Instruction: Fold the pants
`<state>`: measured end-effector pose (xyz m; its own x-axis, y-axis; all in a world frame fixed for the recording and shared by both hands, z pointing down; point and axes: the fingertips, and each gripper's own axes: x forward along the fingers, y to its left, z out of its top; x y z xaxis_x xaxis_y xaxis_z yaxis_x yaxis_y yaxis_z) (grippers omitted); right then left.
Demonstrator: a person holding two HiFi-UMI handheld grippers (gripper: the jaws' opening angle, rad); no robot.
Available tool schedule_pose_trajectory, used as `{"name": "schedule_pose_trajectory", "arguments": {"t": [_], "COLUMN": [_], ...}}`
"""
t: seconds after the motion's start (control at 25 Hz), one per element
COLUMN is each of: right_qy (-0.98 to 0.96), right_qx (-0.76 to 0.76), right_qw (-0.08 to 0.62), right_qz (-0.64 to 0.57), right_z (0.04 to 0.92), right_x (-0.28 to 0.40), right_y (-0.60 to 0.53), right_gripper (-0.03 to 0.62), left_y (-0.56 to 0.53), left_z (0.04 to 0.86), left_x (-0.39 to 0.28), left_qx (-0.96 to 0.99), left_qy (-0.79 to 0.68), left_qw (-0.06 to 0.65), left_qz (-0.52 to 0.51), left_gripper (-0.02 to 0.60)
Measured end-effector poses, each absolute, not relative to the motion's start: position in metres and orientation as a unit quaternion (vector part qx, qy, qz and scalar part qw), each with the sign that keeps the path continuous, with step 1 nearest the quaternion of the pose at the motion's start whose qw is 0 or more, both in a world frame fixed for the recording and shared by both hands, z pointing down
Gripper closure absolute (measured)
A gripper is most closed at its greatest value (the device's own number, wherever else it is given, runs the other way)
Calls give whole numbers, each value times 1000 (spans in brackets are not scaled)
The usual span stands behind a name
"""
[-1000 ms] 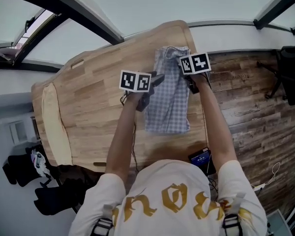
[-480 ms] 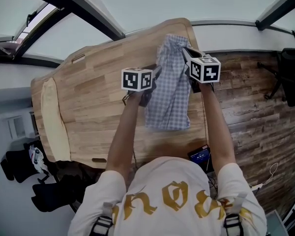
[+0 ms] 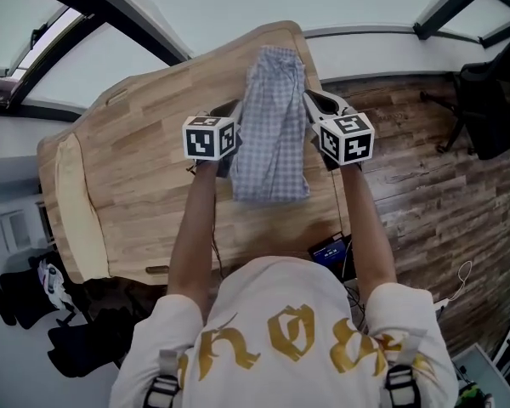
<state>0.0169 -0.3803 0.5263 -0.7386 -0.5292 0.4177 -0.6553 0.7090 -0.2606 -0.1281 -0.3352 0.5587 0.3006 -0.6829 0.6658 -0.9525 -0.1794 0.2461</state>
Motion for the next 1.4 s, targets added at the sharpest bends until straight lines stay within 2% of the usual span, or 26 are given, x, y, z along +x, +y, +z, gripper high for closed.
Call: {"name": "schedule_pose_trajectory", "arguments": {"t": [0.32, 0.56, 0.96, 1.24, 1.4], "right_qy": [-907, -905, -903, -916, -918], "right_qx": [357, 378, 365, 324, 288], "right_qw": [171, 163, 201, 219, 256], "right_qz": [140, 110, 108, 93, 92], "right_z": [488, 459, 477, 490, 514], "right_x": [30, 37, 34, 39, 38], "right_y": [-313, -251, -137, -89, -80], "right_gripper": [572, 571, 571, 569, 511], "left_y": [-270, -208, -121, -83, -71], "left_z": [528, 514, 503, 524, 545], "left_x": [-126, -124, -107, -79, -64], "left_qx": [755, 769, 785, 808, 818], "left_qy": [-556, -549, -537, -481, -436], "left_qw": [282, 277, 269, 282, 289], "left_qz": [203, 175, 150, 192, 238], "left_gripper": [535, 535, 534, 532, 532]}}
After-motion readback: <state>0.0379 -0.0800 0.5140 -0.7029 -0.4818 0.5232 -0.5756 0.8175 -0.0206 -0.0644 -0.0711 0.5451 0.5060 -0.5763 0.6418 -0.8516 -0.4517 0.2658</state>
